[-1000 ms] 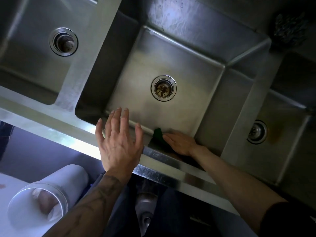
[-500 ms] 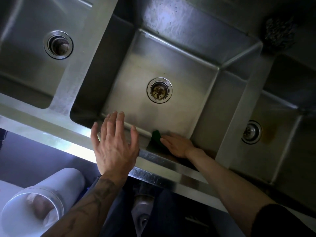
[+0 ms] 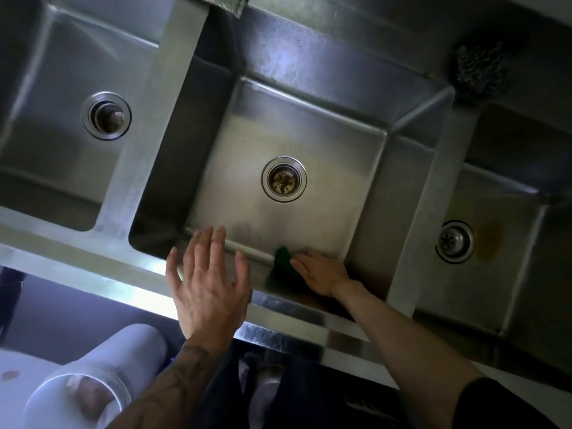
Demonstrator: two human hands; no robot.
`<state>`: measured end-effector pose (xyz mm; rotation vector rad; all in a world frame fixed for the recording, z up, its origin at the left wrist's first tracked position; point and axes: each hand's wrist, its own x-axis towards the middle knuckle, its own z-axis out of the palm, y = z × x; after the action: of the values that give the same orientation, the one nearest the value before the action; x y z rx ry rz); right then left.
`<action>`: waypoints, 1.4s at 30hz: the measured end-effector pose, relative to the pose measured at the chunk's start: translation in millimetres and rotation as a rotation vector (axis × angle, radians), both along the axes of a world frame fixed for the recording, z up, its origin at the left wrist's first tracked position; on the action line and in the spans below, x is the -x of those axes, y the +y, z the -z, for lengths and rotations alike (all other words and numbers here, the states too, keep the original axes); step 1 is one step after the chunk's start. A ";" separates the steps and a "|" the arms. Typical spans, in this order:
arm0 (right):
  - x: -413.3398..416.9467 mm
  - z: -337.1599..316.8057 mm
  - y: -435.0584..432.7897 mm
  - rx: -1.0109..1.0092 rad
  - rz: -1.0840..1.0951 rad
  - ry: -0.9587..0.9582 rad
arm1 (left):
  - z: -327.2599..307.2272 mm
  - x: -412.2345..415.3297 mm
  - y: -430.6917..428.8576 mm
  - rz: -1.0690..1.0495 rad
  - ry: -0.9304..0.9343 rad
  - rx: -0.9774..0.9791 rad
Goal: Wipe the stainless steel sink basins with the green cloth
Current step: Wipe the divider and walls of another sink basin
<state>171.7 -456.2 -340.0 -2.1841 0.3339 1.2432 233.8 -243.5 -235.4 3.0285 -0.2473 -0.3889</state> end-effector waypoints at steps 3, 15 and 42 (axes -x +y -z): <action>1.7 -0.5 -5.0 0.031 0.142 -0.089 | 1.1 -0.8 0.9 0.027 0.040 -0.014; -6.4 -83.2 -29.2 0.072 0.719 -0.425 | -20.1 -14.7 -3.1 0.170 0.295 0.059; 66.0 -88.4 -62.0 0.563 0.696 -0.750 | 132.8 28.3 -160.9 0.695 0.734 0.242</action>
<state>105.8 -518.2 -251.6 -2.4496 1.0837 -0.0880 205.4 -404.5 -368.2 2.2655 -1.1568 -1.3334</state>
